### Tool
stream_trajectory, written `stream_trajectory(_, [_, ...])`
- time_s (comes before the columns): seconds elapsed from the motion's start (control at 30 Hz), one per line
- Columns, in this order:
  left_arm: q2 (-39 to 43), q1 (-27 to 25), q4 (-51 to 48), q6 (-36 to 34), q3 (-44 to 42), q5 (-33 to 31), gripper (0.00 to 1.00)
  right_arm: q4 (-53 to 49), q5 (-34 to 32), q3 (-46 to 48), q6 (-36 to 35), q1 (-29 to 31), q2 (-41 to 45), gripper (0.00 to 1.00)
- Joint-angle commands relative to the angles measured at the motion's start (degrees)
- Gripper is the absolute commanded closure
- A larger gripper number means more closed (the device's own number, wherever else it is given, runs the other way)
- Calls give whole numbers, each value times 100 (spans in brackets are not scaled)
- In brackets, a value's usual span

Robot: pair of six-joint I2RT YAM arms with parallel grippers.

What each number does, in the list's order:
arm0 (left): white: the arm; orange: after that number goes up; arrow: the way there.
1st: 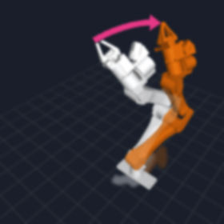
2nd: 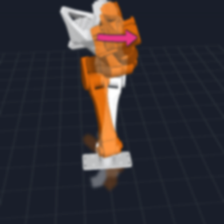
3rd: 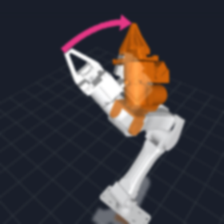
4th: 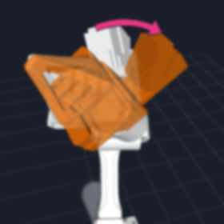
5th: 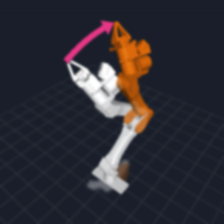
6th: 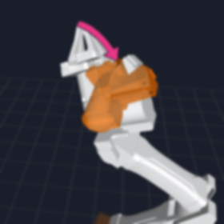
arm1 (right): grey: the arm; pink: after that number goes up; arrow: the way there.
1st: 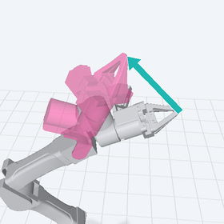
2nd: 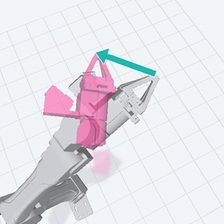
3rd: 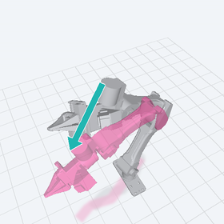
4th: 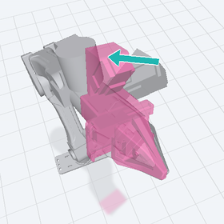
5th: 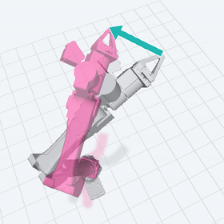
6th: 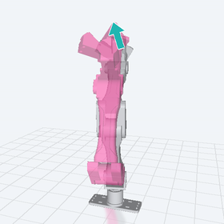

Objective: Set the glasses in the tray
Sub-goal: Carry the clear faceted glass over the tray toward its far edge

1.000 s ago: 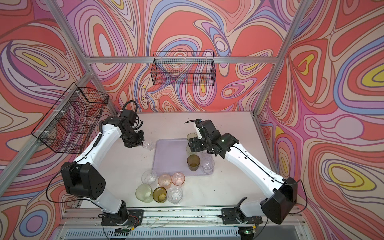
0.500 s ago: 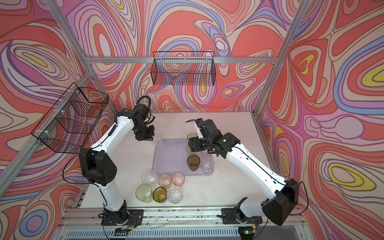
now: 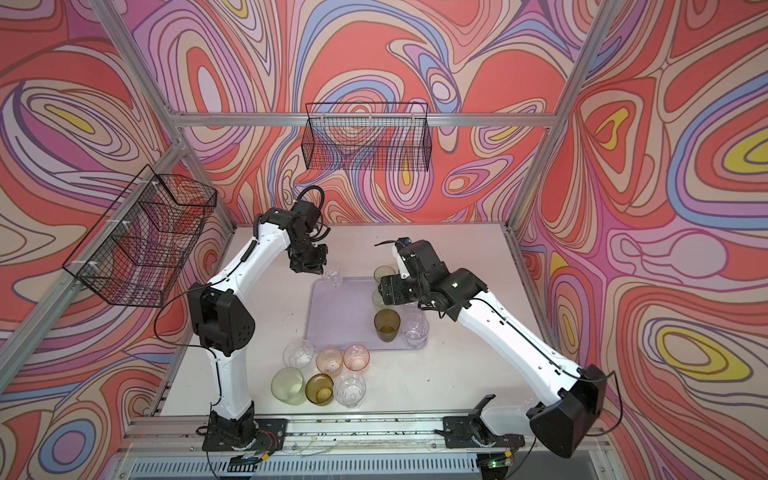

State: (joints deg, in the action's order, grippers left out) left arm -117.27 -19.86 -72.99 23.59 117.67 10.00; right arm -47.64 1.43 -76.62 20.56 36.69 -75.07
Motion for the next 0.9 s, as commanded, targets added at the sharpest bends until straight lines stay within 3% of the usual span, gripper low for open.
stream_trajectory(0.0, [-193,-140,-295,-9,291,-90,100,-24,27,95,62,-21,139,17])
stream_trajectory(0.87, [-1464,-561,45,90,1463,-106,100,-95,-112,167,181,-21,196,17])
